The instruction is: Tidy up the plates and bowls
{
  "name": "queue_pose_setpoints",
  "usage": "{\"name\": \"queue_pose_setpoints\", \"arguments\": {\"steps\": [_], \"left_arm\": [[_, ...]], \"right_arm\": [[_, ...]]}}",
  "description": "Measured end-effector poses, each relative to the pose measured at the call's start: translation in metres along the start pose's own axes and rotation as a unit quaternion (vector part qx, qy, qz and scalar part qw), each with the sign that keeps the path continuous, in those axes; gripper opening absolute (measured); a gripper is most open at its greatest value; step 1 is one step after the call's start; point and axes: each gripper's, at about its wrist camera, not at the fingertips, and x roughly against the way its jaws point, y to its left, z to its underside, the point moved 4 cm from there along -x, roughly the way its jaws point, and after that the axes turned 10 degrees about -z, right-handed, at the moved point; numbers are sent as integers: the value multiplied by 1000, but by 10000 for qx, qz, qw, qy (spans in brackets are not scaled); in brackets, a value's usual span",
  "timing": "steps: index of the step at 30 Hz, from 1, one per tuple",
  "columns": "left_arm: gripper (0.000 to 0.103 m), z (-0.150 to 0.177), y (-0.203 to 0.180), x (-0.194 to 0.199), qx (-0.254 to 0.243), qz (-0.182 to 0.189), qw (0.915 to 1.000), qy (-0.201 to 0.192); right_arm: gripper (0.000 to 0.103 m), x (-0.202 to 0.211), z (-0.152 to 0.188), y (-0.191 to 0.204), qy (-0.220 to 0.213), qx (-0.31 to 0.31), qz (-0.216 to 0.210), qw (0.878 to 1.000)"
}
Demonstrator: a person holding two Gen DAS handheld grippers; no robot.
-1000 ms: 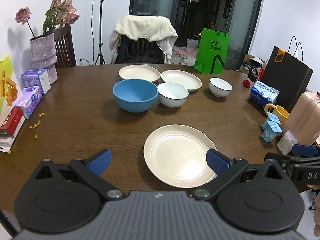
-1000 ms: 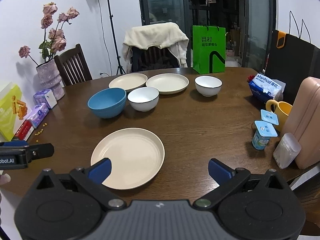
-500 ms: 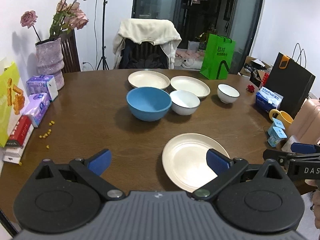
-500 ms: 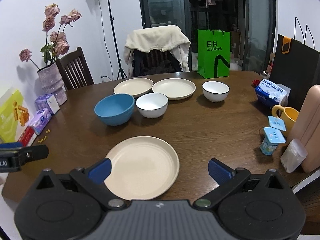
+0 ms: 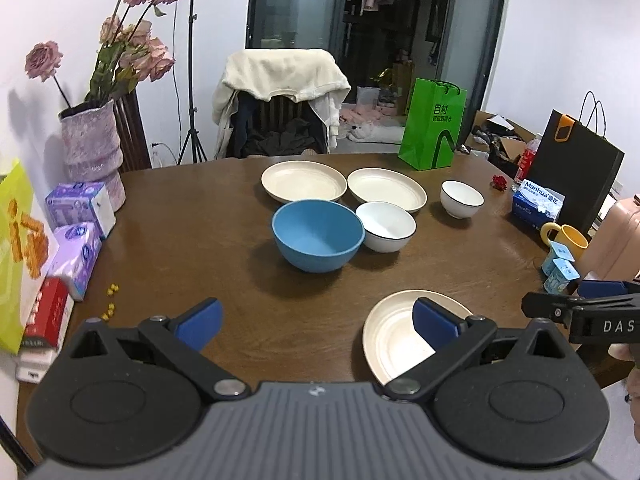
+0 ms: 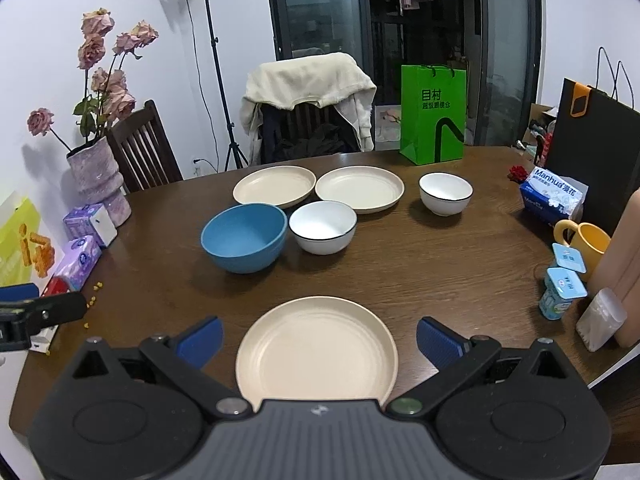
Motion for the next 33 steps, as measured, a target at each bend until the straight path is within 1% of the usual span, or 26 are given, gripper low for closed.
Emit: {"name": "queue_pose_setpoints", "arguments": {"steps": [7,14,19,22,27,30,33], "left_arm": [[103,-16,15,-17,12,168,9999,24],[103,-32,19,-38,164,186,9997,72],[103,-51,18,-53,319,-14,9995,59],[103,-62,18,-64,444,-160,9988,114],[103,-79,15,-91,499,-338,9976,339],[103,-89,13,-107,549,-429,9967,415],[103,-100,14,-127,692,-443,9950,561]], "right_arm": [[103,-15,-7,12,144,-106,148,9997],[103,-30,-27,13,282,0,221,9994],[103,-50,-54,8,317,141,61,9994],[103,-69,-74,3,382,269,-148,9988],[103,-107,-104,-11,580,200,-397,9973],[103,-130,-123,-18,655,243,-440,9966],[103,-151,-139,-26,737,316,-480,9956]]}}
